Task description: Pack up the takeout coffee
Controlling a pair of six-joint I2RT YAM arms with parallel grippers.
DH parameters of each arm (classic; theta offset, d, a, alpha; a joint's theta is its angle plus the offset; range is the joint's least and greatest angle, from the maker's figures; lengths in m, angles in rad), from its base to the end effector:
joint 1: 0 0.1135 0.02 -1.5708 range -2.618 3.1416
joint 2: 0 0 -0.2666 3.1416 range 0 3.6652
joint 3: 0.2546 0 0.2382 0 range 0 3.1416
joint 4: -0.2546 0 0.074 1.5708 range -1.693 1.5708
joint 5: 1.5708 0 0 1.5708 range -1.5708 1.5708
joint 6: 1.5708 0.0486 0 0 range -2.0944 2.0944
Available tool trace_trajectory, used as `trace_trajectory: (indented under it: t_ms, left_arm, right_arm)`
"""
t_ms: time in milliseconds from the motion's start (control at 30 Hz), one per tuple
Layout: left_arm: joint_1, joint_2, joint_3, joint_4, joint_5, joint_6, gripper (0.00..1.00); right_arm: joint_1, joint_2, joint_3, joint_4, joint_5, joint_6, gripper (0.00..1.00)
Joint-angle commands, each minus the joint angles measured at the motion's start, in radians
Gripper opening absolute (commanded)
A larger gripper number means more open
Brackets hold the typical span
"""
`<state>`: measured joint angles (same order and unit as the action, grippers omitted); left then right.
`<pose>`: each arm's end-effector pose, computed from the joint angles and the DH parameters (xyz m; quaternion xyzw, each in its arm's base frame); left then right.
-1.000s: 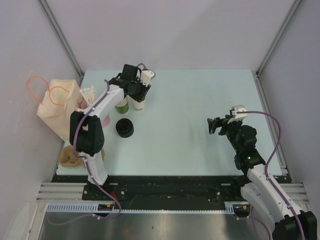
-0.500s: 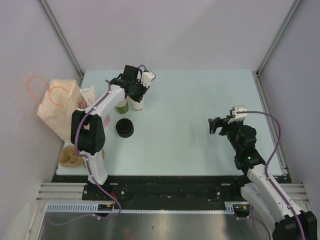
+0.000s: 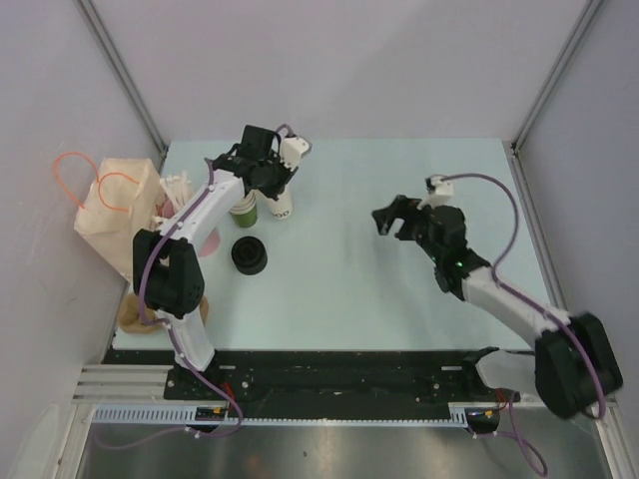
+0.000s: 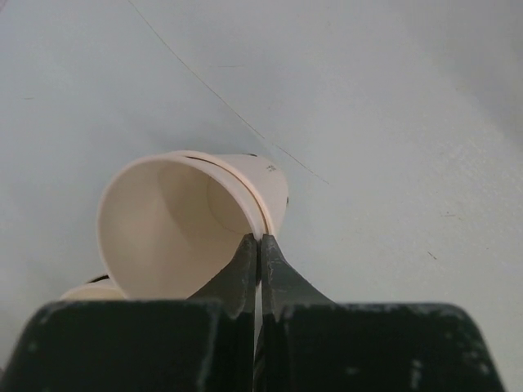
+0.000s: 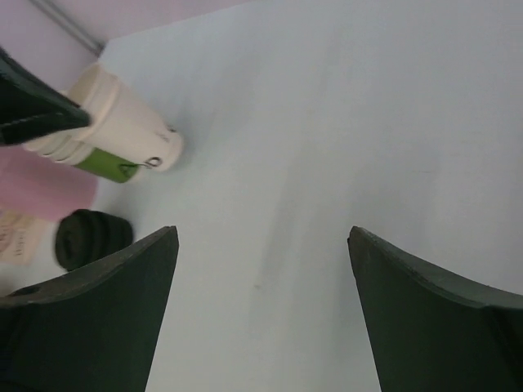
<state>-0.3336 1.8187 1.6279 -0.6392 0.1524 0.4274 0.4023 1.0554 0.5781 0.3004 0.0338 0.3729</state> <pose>0.3807 -0.1397 0.2971 0.3708 0.8528 -0.0540 0.3639 0.2229 0.0931 0.2713 -0.0004 0.7668 0.2306 0.5991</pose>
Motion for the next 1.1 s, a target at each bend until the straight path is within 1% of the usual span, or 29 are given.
trace_trajectory:
  t_ms: [0,33,67,100,133,233,267,367,467,633,933,1067]
  left_arm:
    - [-0.027,-0.038,0.006,0.001,0.018,0.043,0.01]
    - [-0.030,-0.039,-0.005,0.001,0.018,0.047,0.00]
    - [-0.031,-0.042,-0.011,0.003,0.019,0.053,0.00]
    - [-0.036,-0.041,-0.016,0.003,0.027,0.056,0.00]
    - [-0.038,-0.042,-0.026,0.004,0.029,0.059,0.00]
    - [-0.039,-0.036,-0.033,0.004,0.029,0.056,0.00]
    - [-0.041,-0.035,-0.033,0.004,0.030,0.054,0.00]
    - [-0.044,-0.024,-0.034,0.004,0.032,0.056,0.00]
    - [-0.045,-0.016,-0.034,0.003,0.033,0.056,0.01]
    - [-0.047,-0.001,-0.031,0.003,0.036,0.057,0.00]
    - [-0.059,0.010,-0.025,0.003,0.029,0.056,0.00]
    - [-0.068,0.008,-0.028,0.003,0.022,0.060,0.00]
  right_arm:
    - [0.098,0.297,0.195,0.195,-0.080,0.292,0.89]
    - [0.105,0.421,0.265,0.233,-0.106,0.375,0.87]
    - [0.124,0.473,0.299,0.284,-0.138,0.405,0.84]
    - [0.130,0.526,0.336,0.296,-0.149,0.426,0.83]
    - [0.136,0.626,0.415,0.299,-0.153,0.467,0.82]
    - [0.145,0.751,0.491,0.360,-0.205,0.549,0.77]
    - [0.147,0.820,0.528,0.397,-0.228,0.602,0.73]
    - [0.159,0.918,0.597,0.413,-0.242,0.645,0.67]
    - [0.176,0.986,0.638,0.453,-0.245,0.682,0.63]
    - [0.191,1.051,0.684,0.493,-0.250,0.718,0.60]
    - [0.230,1.140,0.769,0.483,-0.229,0.770,0.56]
    - [0.234,1.160,0.781,0.479,-0.226,0.773,0.54]
